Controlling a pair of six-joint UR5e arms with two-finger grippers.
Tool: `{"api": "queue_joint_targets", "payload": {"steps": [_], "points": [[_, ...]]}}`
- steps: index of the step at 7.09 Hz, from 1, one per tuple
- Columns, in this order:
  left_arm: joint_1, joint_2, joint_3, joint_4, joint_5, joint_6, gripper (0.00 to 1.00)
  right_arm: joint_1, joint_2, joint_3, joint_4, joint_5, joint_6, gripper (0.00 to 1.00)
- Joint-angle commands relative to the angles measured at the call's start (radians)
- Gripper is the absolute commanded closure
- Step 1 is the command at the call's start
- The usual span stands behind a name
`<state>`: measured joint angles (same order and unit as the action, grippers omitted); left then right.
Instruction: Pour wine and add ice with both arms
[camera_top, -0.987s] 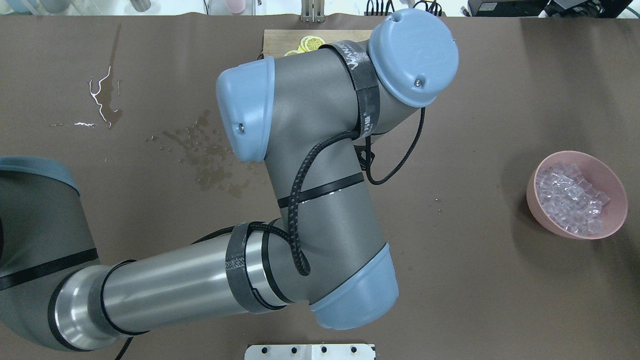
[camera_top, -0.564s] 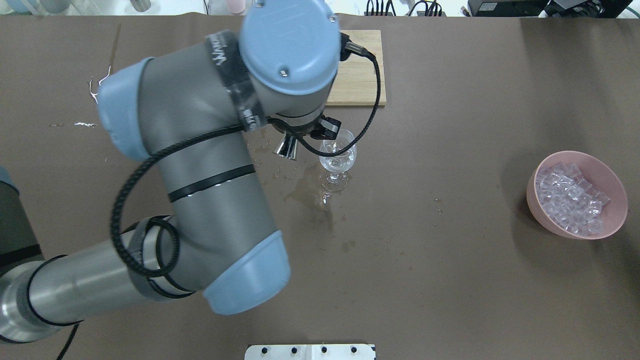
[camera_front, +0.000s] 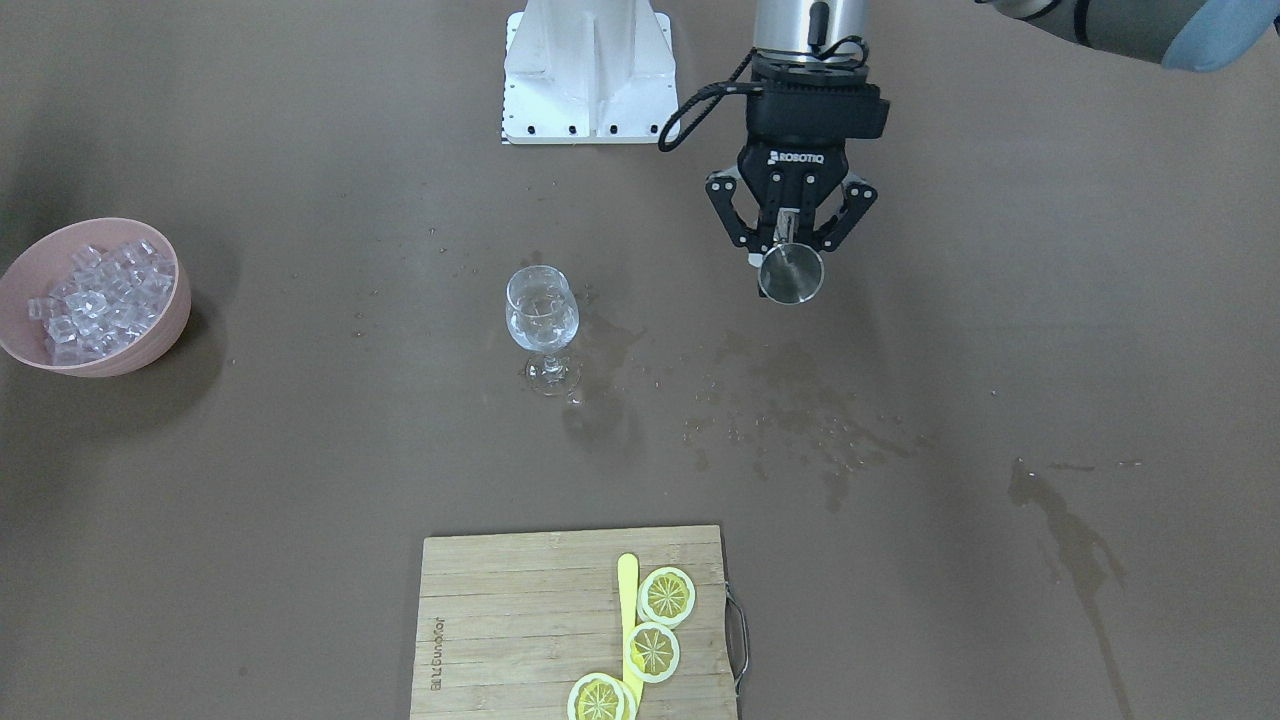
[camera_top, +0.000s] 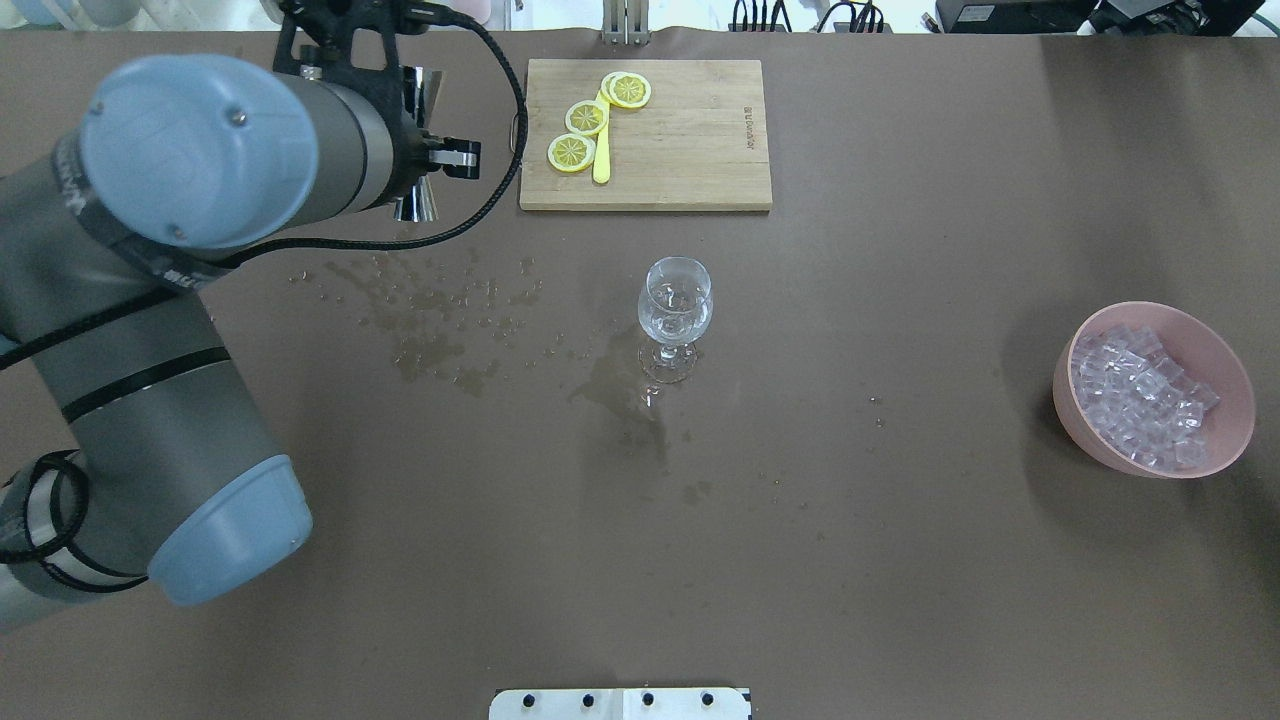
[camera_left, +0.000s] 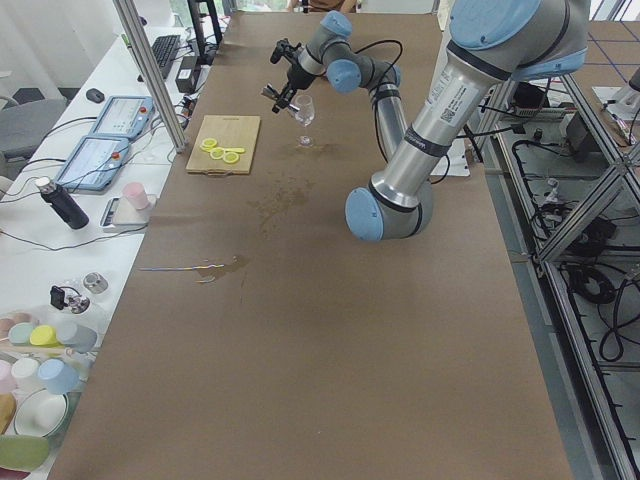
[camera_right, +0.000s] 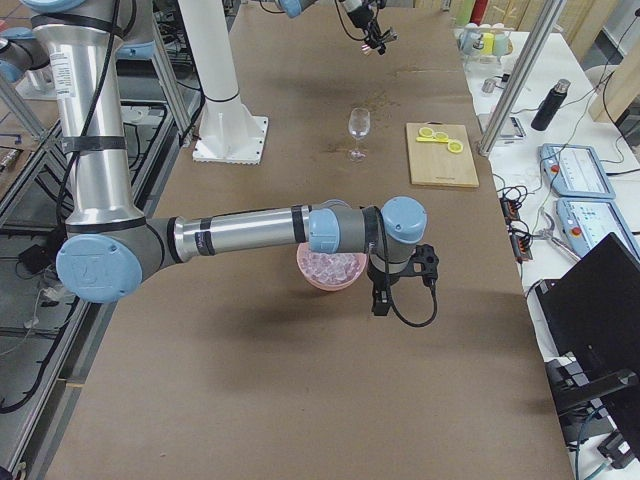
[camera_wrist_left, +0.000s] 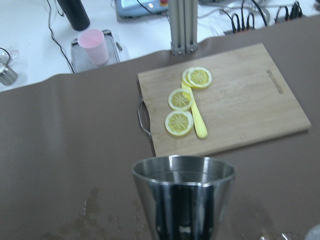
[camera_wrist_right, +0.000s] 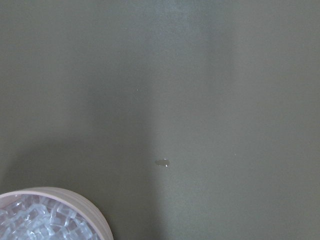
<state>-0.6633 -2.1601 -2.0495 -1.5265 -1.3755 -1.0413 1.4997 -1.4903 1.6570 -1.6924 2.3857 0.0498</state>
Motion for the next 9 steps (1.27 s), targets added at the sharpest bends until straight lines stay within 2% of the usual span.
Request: {"api": "queue_joint_targets", "payload": {"steps": [1,2,3,5,7,9], "points": [[-0.001,0.270,-0.003,-0.323,0.236,-0.159,1.00,0.001,0.002,0.006,0.000,-0.016,0.004,0.00],[0.005,0.352,0.024,-0.440,0.360,-0.183,1.00,-0.001,0.001,0.007,0.000,-0.016,0.010,0.00],[0.019,0.376,0.082,-0.495,0.450,-0.256,1.00,-0.001,-0.001,0.007,0.000,-0.016,0.010,0.00],[0.140,0.388,0.223,-0.500,0.669,-0.450,1.00,-0.001,0.002,0.007,0.000,-0.008,0.018,0.00],[0.215,0.410,0.348,-0.492,0.749,-0.589,1.00,-0.001,0.002,0.009,0.000,-0.006,0.016,0.00],[0.246,0.410,0.402,-0.491,0.820,-0.635,1.00,-0.001,0.004,0.009,0.000,-0.006,0.018,0.00]]}}
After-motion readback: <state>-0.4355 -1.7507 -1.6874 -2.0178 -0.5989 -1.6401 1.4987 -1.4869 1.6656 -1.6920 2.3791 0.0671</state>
